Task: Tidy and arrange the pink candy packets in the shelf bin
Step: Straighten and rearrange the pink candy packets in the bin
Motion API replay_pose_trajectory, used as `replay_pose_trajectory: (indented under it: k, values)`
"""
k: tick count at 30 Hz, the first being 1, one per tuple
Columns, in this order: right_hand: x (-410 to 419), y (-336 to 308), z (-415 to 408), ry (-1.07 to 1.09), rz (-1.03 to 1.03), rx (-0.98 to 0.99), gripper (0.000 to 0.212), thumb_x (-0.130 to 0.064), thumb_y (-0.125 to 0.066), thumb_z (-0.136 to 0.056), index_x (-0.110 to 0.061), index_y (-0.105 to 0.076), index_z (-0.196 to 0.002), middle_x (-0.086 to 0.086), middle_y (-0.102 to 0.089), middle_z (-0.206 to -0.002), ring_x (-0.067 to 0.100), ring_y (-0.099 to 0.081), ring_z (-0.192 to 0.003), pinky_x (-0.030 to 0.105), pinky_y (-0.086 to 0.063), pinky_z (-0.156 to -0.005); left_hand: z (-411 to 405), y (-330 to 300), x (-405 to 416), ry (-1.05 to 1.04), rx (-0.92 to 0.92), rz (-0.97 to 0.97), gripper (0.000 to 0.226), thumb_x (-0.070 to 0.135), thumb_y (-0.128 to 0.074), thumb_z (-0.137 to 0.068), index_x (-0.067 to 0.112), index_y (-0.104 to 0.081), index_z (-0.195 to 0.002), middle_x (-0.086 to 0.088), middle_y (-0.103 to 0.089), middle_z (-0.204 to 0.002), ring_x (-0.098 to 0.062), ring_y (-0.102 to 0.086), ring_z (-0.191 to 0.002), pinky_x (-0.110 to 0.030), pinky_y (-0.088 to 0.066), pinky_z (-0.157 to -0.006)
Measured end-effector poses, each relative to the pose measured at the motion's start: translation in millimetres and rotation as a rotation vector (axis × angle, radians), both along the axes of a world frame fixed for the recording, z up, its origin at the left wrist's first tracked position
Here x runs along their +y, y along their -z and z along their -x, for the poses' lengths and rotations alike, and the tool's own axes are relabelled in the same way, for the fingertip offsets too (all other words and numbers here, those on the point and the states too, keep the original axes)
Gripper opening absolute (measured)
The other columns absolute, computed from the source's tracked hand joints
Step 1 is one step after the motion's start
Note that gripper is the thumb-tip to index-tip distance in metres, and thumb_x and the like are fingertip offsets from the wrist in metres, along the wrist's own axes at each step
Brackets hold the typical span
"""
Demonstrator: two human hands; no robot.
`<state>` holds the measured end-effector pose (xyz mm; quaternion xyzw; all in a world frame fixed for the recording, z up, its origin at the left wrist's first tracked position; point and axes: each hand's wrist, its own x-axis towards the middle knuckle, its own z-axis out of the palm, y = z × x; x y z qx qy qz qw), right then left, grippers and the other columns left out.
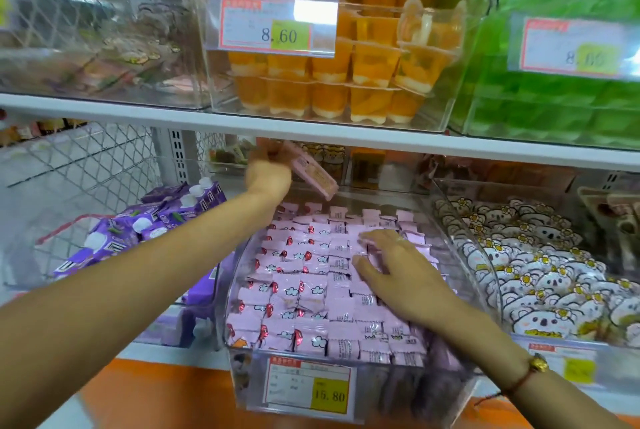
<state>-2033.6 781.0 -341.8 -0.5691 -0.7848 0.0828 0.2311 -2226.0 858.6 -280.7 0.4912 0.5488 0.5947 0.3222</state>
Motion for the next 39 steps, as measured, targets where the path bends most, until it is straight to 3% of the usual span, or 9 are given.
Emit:
replay_pose_trajectory:
  k: [5,9,14,17,23,27,30,35,39]
  values:
    - [-21.4,-30.1,16.6,-0.118,-0.393,0.206,0.072,-0.045,-0.066,-0.082,-0.026,-0.031,-0.142,-0.006,-0.035,-0.142,0.008,-0.033,-0.128,0.019,-0.028,-0.101,6.6,-3.7,-82.9,0.169,-0.410,0.070,0.019,0.013,-0.047,-0.098,0.011,-0.066,-0.093,-0.010,-0.070,-0.098,-0.017,-0.065,-0.097,-0.018,-0.058,-0.066]
    - [-40.6,-32.3,29.0,-0.257,-0.500,0.231,0.049,-0.024,-0.071,-0.082,-0.025,-0.050,-0.127,-0.011,-0.052,-0.122,0.003,-0.051,-0.103,0.022,-0.045,-0.084,12.8,5.4,-118.7,0.249,-0.557,0.125,0.019,0.016,-0.054,-0.095,0.006,-0.068,-0.101,-0.009,-0.073,-0.100,-0.013,-0.070,-0.083,-0.020,-0.057,-0.061]
    - [-42.5,-37.7,28.4,-0.228,0.194,0.924,0.027,-0.043,-0.067,-0.076,-0.020,-0.074,-0.090,0.002,-0.073,-0.089,0.010,-0.064,-0.073,0.016,-0.051,-0.061,19.2,12.8,-128.5,0.278,-0.263,0.111,0.024,0.039,-0.053,-0.092,0.024,-0.059,-0.110,0.005,-0.065,-0.107,-0.010,-0.068,-0.095,-0.028,-0.059,-0.069]
    - [-41.2,-40.6,27.7,-0.173,0.523,1.087,0.031,-0.048,-0.067,-0.068,-0.022,-0.078,-0.080,0.011,-0.073,-0.082,0.015,-0.065,-0.066,0.017,-0.053,-0.055,20.4,15.1,-127.6,0.321,-0.148,0.064,0.027,0.036,-0.054,-0.092,0.028,-0.060,-0.117,0.006,-0.063,-0.109,-0.007,-0.065,-0.098,-0.024,-0.058,-0.074]
    - [-38.8,-39.9,28.4,-0.170,0.720,1.328,0.045,-0.048,-0.068,-0.068,-0.013,-0.070,-0.097,0.013,-0.073,-0.088,0.013,-0.069,-0.064,0.018,-0.054,-0.052,27.5,11.5,-122.1,0.524,-0.202,0.017,0.043,0.030,-0.069,-0.075,0.022,-0.061,-0.117,0.005,-0.073,-0.103,-0.009,-0.069,-0.097,-0.020,-0.056,-0.075]
    - [-32.5,-44.3,26.9,-0.224,0.664,1.408,0.051,-0.049,-0.063,-0.076,-0.013,-0.064,-0.112,0.008,-0.071,-0.108,0.016,-0.070,-0.090,0.021,-0.057,-0.068,24.0,16.4,-112.3,0.492,-0.256,0.045,0.036,0.025,-0.068,-0.081,0.012,-0.063,-0.115,0.001,-0.074,-0.101,-0.008,-0.068,-0.096,-0.017,-0.055,-0.074]
    - [-24.1,-48.2,30.6,-0.222,0.496,1.444,0.036,-0.022,-0.067,-0.078,-0.007,-0.065,-0.111,0.007,-0.071,-0.107,0.015,-0.067,-0.100,0.016,-0.053,-0.075,16.1,16.0,-97.9,0.443,-0.078,-0.030,0.034,0.031,-0.068,-0.082,0.015,-0.062,-0.113,0.005,-0.073,-0.102,-0.003,-0.068,-0.093,-0.013,-0.053,-0.069]
    - [15.9,-46.2,26.2,0.202,0.292,1.513,0.037,-0.004,-0.066,-0.085,0.003,-0.053,-0.119,0.017,-0.065,-0.112,0.021,-0.066,-0.094,0.022,-0.058,-0.074,30.5,-1.4,-31.8,0.318,0.729,-0.168,0.048,0.038,-0.065,-0.085,0.020,-0.054,-0.128,0.003,-0.059,-0.127,-0.012,-0.056,-0.114,-0.032,-0.047,-0.096]
    - [56.8,-40.5,20.0,0.357,0.151,1.213,0.043,-0.013,-0.070,-0.083,-0.005,-0.052,-0.121,0.013,-0.063,-0.117,0.030,-0.058,-0.112,0.043,-0.044,-0.102,20.5,5.6,22.4,0.376,1.023,-0.029,0.032,0.013,-0.051,-0.094,0.024,-0.055,-0.124,0.002,-0.057,-0.110,-0.006,-0.055,-0.079,-0.017,-0.041,-0.062]
